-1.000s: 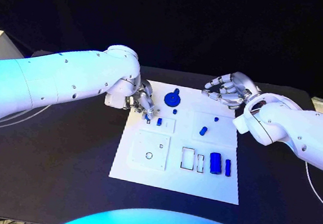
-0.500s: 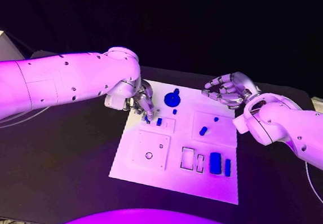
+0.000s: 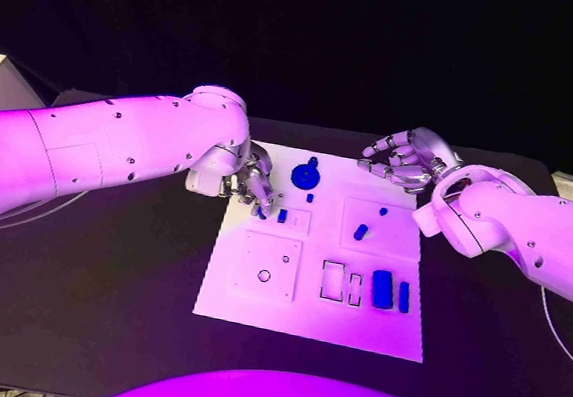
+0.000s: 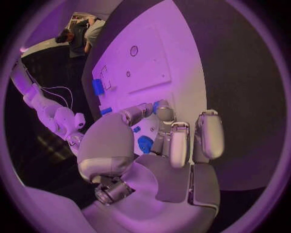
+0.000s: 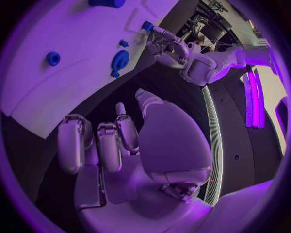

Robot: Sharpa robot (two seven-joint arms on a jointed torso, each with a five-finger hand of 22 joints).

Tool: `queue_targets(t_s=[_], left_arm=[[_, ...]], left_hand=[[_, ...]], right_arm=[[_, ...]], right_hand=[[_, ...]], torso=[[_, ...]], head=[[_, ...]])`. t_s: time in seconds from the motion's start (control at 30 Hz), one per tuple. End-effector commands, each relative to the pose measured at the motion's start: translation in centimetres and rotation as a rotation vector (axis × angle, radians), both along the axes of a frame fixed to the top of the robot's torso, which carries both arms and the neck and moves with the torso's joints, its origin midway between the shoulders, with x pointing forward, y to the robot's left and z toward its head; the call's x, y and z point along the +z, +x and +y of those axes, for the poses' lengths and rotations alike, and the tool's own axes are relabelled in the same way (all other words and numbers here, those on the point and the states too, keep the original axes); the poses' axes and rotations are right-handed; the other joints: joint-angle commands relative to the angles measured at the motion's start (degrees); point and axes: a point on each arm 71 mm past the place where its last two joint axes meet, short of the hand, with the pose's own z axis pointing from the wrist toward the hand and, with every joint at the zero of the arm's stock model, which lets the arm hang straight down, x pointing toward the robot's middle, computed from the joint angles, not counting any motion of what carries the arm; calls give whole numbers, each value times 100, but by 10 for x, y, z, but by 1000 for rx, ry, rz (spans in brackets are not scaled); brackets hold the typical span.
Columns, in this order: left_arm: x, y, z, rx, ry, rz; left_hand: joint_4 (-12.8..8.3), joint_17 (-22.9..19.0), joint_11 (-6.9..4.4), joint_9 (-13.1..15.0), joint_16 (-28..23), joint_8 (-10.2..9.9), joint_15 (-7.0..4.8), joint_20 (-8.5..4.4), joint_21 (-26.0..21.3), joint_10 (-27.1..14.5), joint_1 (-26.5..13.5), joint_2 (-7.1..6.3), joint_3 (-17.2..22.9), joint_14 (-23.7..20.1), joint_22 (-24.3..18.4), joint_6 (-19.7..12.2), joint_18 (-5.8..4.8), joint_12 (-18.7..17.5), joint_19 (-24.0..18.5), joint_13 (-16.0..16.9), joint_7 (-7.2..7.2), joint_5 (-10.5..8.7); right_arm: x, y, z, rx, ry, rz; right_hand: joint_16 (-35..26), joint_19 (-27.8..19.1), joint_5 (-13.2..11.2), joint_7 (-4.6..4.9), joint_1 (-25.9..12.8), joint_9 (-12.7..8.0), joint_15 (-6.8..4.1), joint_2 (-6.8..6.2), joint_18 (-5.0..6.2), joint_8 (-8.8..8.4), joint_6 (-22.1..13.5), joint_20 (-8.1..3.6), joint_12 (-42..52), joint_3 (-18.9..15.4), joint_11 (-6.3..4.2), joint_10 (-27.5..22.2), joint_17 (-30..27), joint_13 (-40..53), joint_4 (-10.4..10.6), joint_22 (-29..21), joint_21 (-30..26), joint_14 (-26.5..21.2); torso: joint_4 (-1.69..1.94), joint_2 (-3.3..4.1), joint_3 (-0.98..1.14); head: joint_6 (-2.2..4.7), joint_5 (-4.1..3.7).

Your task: Assemble the parts on the task board

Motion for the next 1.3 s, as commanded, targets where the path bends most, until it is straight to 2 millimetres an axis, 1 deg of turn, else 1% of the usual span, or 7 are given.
queue_targets(t_s=[0.03,0.93,1.17,1.3], left_arm=[[-2,-1,-2,-18,-1,3],[-5,-1,0,-16,11,7],[-8,-2,-2,-14,9,6],[-10,-3,-4,-17,11,10]], left_hand=[[-1193,1483,-3,1,26,4,-29,-10,14,41,54,24,1152,587,256,50,-17,21,18,9,-25,33],[-1192,1494,-3,-6,32,-1,-30,-10,14,50,61,21,1136,591,256,57,-17,27,17,23,-25,62],[-1185,1501,-4,-17,36,-9,-30,-11,17,60,69,20,1115,593,261,70,-18,28,21,29,-27,117],[-1175,1510,-9,-35,40,-17,-34,-14,32,93,69,8,1082,596,282,96,-24,44,38,66,-32,252]], right_arm=[[0,-1,2,19,-3,1],[-1,-1,2,21,-3,2],[-1,-1,2,21,-3,2],[-1,-1,2,22,-3,2]], right_hand=[[-28,93,32,4,-17,-6,19,-8,34,38,-23,12,5,35,-2,-28,1051,301,7,632,3,470],[-28,93,32,4,-17,-6,19,-8,34,38,-23,12,5,35,-2,-28,1051,301,7,632,3,470],[-28,93,32,4,-17,-6,19,-8,34,38,-23,12,5,35,-2,-28,1051,301,7,632,3,470],[-28,93,32,4,-17,-6,19,-8,34,38,-23,12,5,35,-2,-28,1051,301,7,632,3,470]], torso=[[0,1,1],[2,2,3],[-5,5,2],[0,5,5]], head=[[1,-4],[1,-21],[1,-19],[1,-28]])
